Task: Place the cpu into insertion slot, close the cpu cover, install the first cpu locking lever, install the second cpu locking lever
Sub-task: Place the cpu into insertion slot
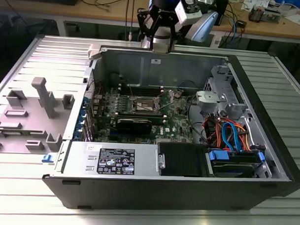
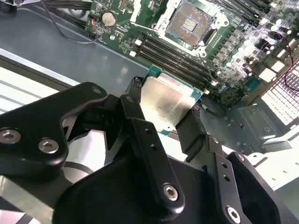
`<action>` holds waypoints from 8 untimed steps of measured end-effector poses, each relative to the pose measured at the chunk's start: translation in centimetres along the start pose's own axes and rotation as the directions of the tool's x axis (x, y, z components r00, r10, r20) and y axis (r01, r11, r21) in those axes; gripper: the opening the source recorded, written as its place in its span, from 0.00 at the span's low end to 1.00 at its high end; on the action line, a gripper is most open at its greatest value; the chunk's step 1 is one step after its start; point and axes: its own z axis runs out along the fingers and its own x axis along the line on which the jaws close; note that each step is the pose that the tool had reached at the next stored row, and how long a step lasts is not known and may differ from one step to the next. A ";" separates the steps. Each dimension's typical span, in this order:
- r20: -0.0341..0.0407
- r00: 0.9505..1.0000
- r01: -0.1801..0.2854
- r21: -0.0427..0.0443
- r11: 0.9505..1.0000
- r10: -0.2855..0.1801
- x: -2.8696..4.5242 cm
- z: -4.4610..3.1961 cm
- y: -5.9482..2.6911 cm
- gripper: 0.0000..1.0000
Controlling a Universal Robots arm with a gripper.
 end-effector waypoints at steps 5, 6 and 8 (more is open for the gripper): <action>0.000 1.000 0.000 0.000 1.000 0.000 0.00 0.00 -0.02 0.55; 0.000 1.000 0.000 0.000 1.000 0.000 -0.01 -0.01 -0.07 0.55; 0.000 1.000 -0.003 0.001 1.000 0.003 0.00 0.02 -0.21 0.55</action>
